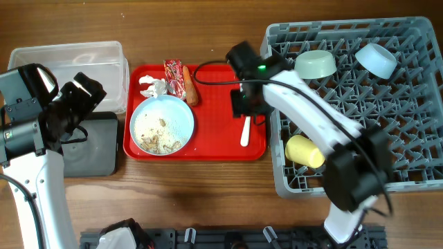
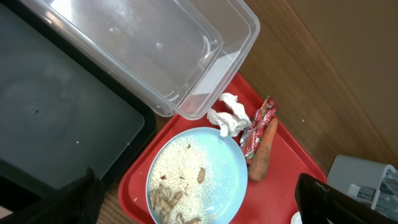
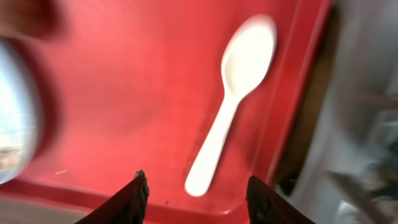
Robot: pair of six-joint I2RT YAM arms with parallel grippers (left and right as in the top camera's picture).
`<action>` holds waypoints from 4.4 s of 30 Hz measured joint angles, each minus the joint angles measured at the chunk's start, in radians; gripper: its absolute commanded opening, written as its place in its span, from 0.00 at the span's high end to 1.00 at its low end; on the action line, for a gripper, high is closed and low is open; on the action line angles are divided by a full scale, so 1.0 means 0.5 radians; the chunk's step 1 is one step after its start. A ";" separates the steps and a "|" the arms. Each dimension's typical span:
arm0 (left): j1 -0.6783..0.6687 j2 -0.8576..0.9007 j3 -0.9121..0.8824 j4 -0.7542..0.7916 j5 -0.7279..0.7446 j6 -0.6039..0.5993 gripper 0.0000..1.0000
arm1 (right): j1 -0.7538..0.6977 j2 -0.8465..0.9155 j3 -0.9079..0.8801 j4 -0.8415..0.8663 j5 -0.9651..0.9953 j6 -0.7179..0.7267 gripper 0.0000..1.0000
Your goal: Sort waste into correct bins and load items into the dishwasher rack
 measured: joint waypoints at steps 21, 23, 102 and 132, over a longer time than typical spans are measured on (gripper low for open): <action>-0.001 0.000 0.000 0.000 0.000 0.000 0.00 | -0.148 0.092 0.063 0.027 0.039 0.121 0.96; 0.000 0.001 0.000 0.000 0.001 -0.001 0.00 | -0.178 -0.132 0.083 0.034 0.130 0.074 0.96; 0.000 0.000 0.000 0.000 -0.008 0.000 0.00 | -0.440 -3.895 -2.770 1.151 0.816 3.197 0.00; 0.000 0.000 0.000 0.000 -0.014 0.000 0.00 | -0.440 -3.892 -2.793 1.881 0.223 -1.170 0.00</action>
